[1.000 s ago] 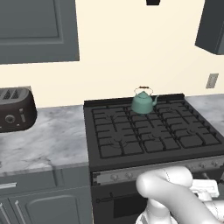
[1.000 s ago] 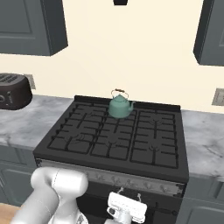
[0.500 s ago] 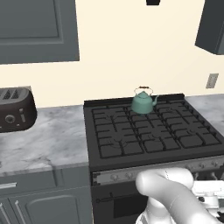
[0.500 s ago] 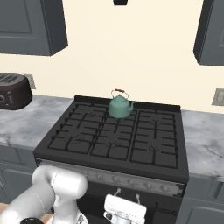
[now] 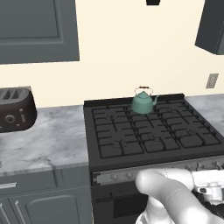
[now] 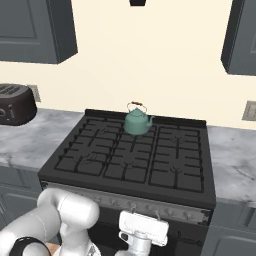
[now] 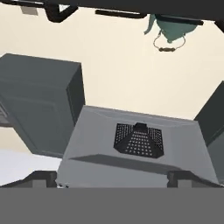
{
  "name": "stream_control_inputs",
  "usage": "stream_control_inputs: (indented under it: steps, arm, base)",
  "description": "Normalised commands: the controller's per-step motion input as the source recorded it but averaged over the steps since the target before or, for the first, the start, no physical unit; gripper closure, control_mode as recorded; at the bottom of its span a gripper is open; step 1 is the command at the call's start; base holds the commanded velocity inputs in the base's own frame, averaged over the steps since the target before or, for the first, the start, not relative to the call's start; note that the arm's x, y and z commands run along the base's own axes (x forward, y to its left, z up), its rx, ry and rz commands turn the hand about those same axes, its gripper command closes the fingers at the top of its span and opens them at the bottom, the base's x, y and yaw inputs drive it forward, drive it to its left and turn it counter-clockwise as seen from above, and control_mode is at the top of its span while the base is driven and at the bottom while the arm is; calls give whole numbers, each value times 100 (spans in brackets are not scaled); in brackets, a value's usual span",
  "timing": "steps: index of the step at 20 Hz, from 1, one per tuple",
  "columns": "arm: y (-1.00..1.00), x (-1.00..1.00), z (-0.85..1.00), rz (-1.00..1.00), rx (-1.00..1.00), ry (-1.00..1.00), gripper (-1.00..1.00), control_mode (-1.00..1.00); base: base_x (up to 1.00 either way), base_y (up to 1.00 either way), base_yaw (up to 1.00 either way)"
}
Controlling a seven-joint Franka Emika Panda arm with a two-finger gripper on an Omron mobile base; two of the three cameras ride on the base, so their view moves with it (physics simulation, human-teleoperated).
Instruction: The kettle is done boiling. Turn off the stove, then wait for 300 timesteps before moving the kettle to the dining table.
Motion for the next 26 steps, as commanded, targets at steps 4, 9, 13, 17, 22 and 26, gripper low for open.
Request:
stream_control_inputs:
  steps: [4,9,13,17,22,26]
  arm:
    - [6,0,60,-7,-17,-18,-100,-100]
    - [7,0,59,-9,-18,-19,-100,-100]
    - [8,0,58,-12,-17,-15,-100,-100]
    - [6,9,55,-15,-13,-10,-100,-100]
    - [1,19,42,-16,-9,0,-100,-100]
    - [3,23,32,-17,-8,0,-100,-100]
  base:
    - [0,0,0]
    - [0,0,0]
    - [0,0,0]
    - [0,0,0]
    - [0,0,0]
    - [0,0,0]
